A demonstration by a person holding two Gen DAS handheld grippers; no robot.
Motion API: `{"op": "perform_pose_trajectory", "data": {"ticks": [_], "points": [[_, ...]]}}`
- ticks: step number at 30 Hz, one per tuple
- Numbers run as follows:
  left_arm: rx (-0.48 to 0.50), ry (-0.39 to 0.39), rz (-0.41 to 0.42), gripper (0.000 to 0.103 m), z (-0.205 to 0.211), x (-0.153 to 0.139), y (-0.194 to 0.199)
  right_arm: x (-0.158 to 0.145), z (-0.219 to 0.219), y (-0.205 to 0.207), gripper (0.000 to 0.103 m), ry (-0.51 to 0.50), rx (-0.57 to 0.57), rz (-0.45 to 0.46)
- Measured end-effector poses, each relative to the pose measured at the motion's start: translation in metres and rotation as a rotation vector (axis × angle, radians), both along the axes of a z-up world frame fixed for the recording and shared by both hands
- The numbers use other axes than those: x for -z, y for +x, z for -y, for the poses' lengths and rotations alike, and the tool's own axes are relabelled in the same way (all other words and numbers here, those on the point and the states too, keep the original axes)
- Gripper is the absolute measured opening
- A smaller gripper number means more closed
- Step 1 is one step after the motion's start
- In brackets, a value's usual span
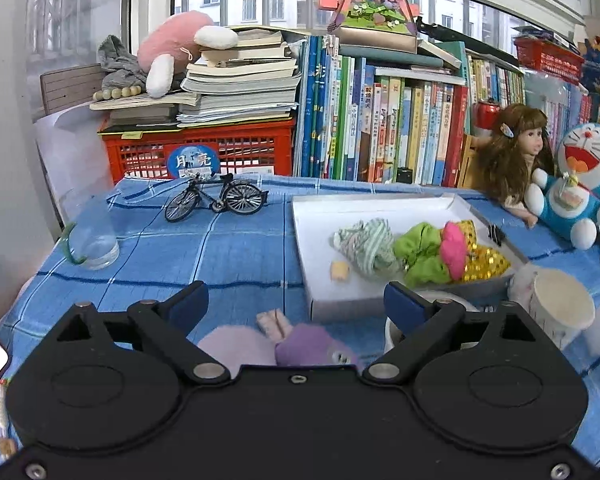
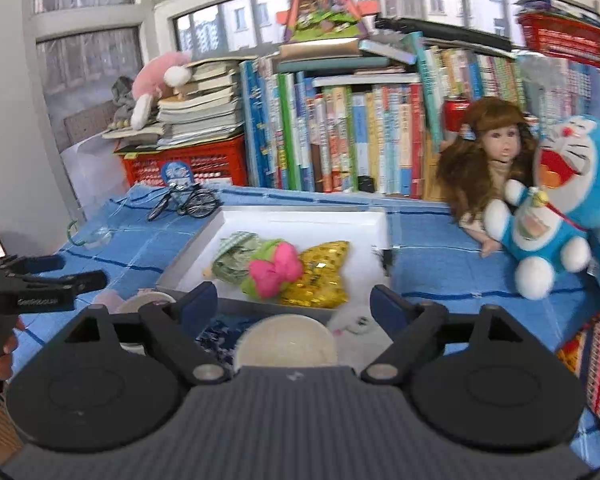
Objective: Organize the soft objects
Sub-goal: 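Pull both grippers back from the tray toward the remaining items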
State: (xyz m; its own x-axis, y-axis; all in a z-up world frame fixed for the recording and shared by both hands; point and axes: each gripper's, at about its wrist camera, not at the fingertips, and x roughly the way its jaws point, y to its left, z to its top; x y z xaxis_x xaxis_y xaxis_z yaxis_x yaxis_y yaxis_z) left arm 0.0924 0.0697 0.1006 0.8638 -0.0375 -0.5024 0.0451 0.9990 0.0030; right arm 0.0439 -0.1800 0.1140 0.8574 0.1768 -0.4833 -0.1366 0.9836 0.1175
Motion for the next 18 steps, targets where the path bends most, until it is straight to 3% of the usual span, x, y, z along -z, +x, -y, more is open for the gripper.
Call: {"op": "perform_pose_trajectory", "data": {"ticks": [11, 18], "points": [[-0.058, -0.014, 0.018, 0.096, -0.014, 0.037, -0.044, 0.038, 0.057, -0.034, 0.098, -0.028, 0.192, 0.012], [-0.178, -0.001, 0.059, 0.096, -0.03, 0.06, -0.082, 0.07, 0.07, -0.034, 0.098, -0.026, 0.29, -0.024]]}}
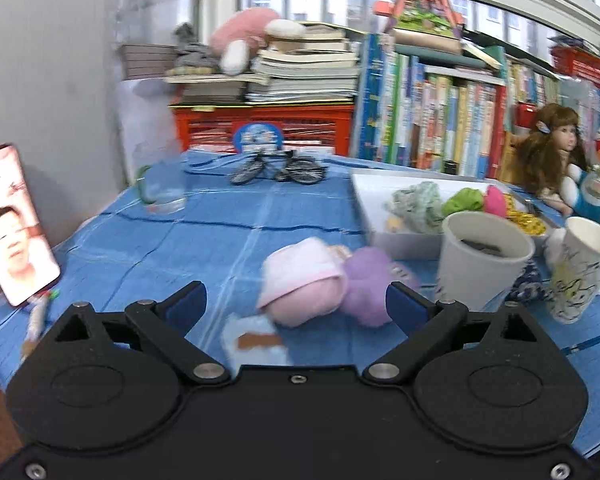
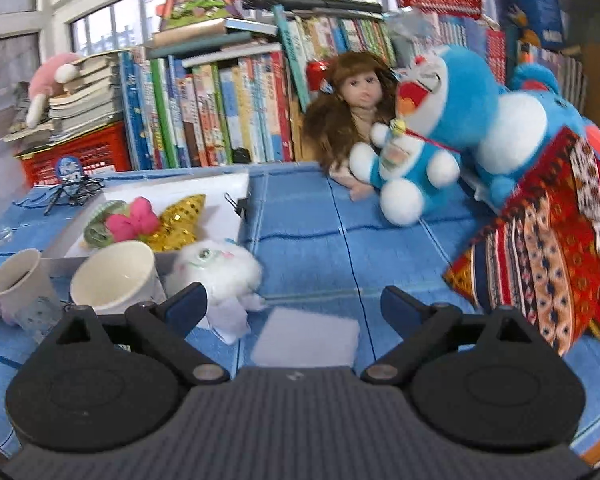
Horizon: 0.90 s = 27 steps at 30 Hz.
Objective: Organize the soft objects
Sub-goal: 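Pull both grippers back from the tray toward the remaining items, then grasp the clear plastic packet with the left gripper while the right gripper grasps the white foam block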
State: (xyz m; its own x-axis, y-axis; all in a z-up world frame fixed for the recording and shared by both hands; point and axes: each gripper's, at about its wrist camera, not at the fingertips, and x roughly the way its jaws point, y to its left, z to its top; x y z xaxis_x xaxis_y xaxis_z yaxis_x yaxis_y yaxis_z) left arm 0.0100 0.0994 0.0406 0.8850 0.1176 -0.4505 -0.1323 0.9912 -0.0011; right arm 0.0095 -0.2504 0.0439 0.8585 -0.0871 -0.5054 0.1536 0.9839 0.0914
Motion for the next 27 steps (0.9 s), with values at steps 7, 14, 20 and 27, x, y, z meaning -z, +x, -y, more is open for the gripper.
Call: {"op": "perform_pose_trajectory", "data": {"ticks": [7, 14, 20, 27], "points": [[-0.069, 0.003, -0.043, 0.096, -0.016, 0.02, -0.01, 0.022, -0.004, -0.002, 0.098, -0.015, 0.028, -0.007], [-0.059, -0.05, -0.135, 0.076, -0.02, 0.039, 0.01, 0.039, -0.013, 0.002, 0.096, -0.042, 0.028, -0.018], [-0.053, -0.05, -0.146, 0.038, -0.018, 0.047, 0.016, 0.055, -0.019, 0.011, 0.066, -0.072, 0.054, -0.043], [-0.013, -0.044, -0.127, 0.037, -0.015, 0.035, 0.008, 0.049, -0.024, 0.005, 0.063, -0.069, 0.038, -0.02]]}}
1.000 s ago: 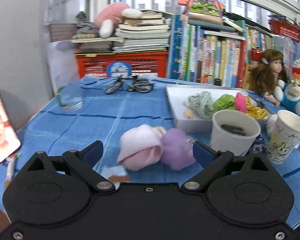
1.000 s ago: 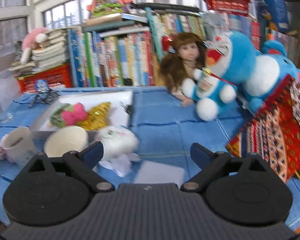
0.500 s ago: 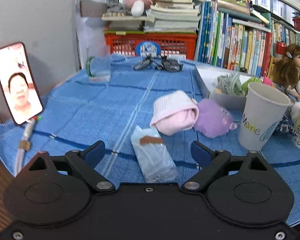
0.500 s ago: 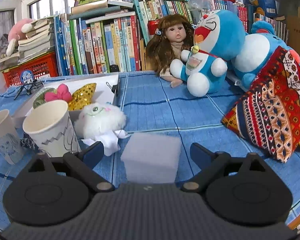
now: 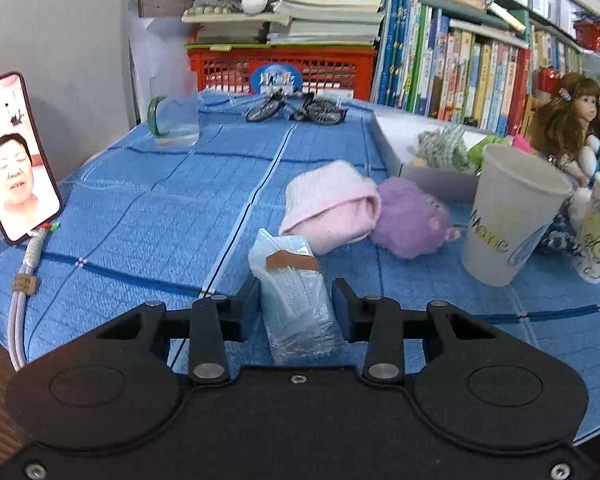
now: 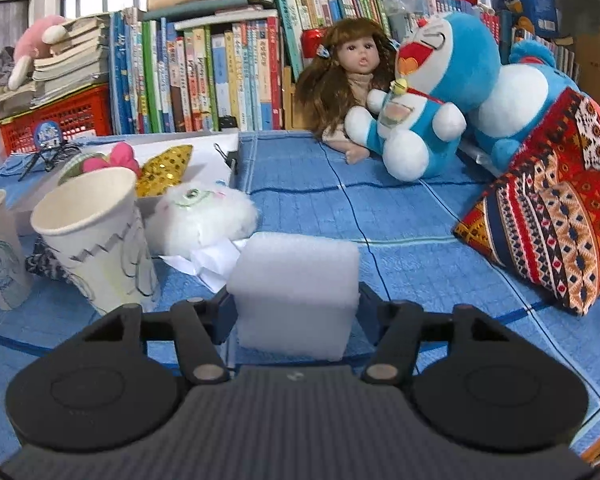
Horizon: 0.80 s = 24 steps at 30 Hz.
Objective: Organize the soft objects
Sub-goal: 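Grasp the clear plastic packet with the left gripper while the right gripper grasps the white foam block, then carry the packet with the left gripper into the white tray while the right gripper carries the foam block there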
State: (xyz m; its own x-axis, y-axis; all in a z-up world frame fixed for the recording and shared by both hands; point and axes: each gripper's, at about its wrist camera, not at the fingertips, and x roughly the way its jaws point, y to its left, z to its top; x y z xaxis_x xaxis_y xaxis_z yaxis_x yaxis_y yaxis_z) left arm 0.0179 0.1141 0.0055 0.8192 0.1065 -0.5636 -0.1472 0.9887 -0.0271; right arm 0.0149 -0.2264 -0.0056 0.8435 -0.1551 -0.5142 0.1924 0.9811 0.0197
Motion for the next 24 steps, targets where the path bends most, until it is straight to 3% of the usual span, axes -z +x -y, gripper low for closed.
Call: {"op": "perform_pose_trajectory", "data": {"ticks": [10, 15, 24], "points": [[0.085, -0.003, 0.083, 0.037, 0.006, -0.045, 0.002, -0.041, -0.005, 0.004, 0.064, -0.021, -0.052, 0.047], [0.15, 0.014, 0.111, 0.037, 0.015, -0.072, 0.025, -0.065, -0.002, 0.018, 0.064, 0.008, -0.074, 0.05], [0.251, -0.033, 0.097, 0.037, 0.031, -0.108, 0.084, -0.105, -0.002, 0.062, 0.064, 0.074, -0.131, 0.037]]}}
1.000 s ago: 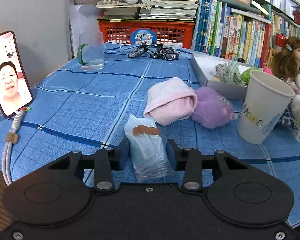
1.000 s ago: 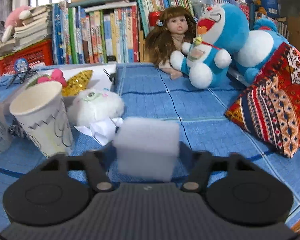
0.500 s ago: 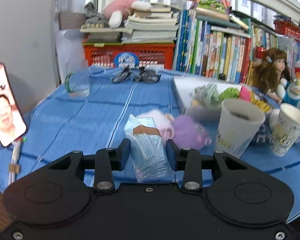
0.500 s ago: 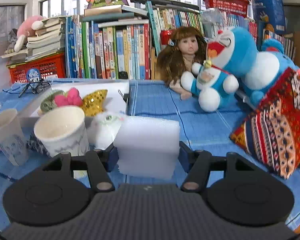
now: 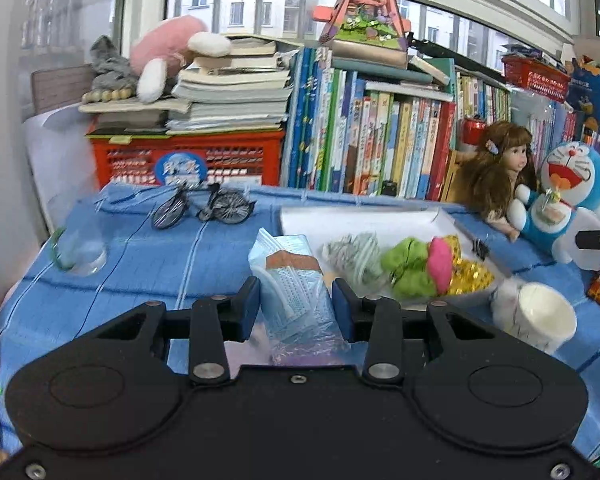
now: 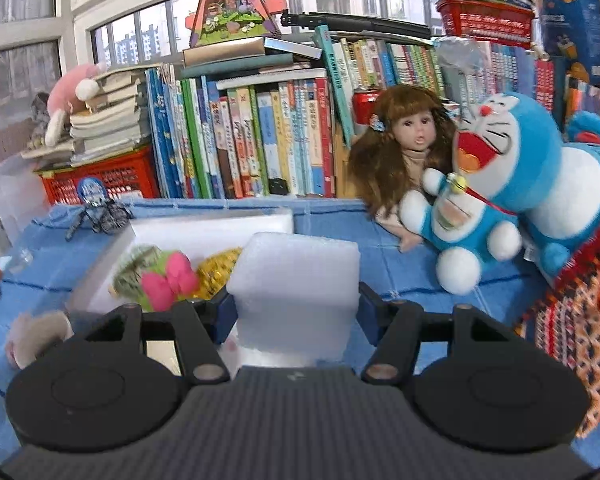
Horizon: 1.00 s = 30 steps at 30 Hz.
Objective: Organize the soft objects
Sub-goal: 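Carry the packet with the left gripper into the white tray while the right gripper carries the foam block there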
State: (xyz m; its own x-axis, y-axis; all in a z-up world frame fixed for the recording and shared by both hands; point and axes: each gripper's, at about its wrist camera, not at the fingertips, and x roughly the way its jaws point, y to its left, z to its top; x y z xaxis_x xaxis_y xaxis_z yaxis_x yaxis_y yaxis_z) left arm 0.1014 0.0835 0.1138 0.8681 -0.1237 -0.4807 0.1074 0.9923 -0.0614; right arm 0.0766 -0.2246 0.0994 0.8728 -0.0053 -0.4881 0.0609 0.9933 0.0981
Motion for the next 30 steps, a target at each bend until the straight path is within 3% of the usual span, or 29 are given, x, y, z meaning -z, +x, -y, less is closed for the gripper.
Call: {"op": "perform_pose_trajectory", "data": {"ticks": [10, 15, 30], "points": [[0.057, -0.067, -0.041, 0.037, 0.019, -0.022, 0.079, -0.024, -0.021, 0.061, 0.064, -0.008, -0.06, -0.045], [0.081, -0.101, -0.115, 0.037, 0.03, -0.019, 0.119, -0.028, -0.032, 0.091, 0.064, 0.003, -0.088, -0.076], [0.162, -0.04, -0.202, 0.037, 0.058, 0.006, 0.217, -0.003, -0.065, 0.196, 0.064, -0.028, -0.126, -0.239]]}}
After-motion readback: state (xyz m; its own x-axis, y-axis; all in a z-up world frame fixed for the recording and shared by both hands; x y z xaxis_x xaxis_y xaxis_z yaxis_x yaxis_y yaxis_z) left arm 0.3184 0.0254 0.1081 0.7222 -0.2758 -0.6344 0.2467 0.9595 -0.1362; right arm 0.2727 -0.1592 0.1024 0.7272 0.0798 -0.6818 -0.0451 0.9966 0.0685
